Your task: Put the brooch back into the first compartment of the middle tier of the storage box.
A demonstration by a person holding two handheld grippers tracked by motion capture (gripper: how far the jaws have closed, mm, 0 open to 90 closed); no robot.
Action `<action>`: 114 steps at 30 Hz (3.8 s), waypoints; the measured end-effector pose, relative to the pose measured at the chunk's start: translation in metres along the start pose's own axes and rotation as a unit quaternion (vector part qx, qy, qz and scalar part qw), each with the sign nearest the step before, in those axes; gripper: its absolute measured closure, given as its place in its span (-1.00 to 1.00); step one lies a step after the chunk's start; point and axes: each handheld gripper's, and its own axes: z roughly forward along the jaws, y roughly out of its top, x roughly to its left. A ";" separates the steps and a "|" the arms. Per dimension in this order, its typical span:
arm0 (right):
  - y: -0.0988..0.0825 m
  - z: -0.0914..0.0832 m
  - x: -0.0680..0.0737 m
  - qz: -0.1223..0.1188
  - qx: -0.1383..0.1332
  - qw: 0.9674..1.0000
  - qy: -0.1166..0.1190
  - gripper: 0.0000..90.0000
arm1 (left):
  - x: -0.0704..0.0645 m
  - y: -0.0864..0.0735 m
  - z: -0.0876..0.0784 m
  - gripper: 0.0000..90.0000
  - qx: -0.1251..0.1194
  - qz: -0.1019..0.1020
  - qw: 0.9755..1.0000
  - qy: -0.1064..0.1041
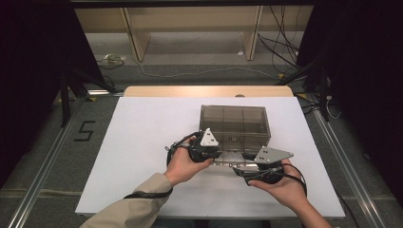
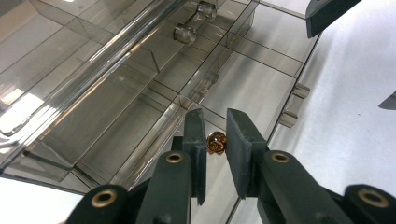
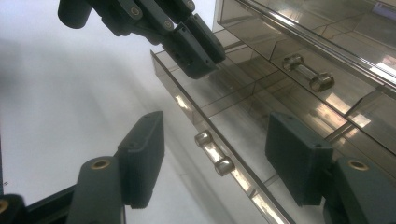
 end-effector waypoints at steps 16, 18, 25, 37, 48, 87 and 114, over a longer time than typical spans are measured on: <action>0.000 0.000 0.000 0.001 0.000 1.000 0.000 -0.15 | -0.002 0.002 0.003 0.74 0.000 0.001 1.000 -0.003; 0.000 0.000 0.000 0.000 -0.001 1.000 0.001 -0.15 | -0.002 0.002 0.003 0.74 -0.001 0.001 1.000 -0.003; 0.000 0.000 0.000 0.000 -0.001 1.000 0.000 -0.15 | -0.002 0.002 0.006 0.74 0.002 0.002 1.000 -0.003; 0.000 0.000 0.000 0.000 0.000 1.000 0.001 -0.15 | -0.002 0.003 0.008 0.74 0.003 0.002 1.000 -0.005; 0.000 0.000 0.000 -0.001 -0.001 1.000 0.001 -0.15 | -0.001 0.001 0.011 0.74 0.010 0.000 1.000 -0.004; 0.000 -0.001 0.000 0.001 -0.002 1.000 0.000 -0.15 | 0.007 -0.005 0.018 0.73 0.030 -0.006 1.000 0.004; 0.000 -0.002 -0.001 0.000 -0.003 1.000 -0.001 -0.15 | 0.006 0.000 0.006 0.40 0.010 -0.011 1.000 0.012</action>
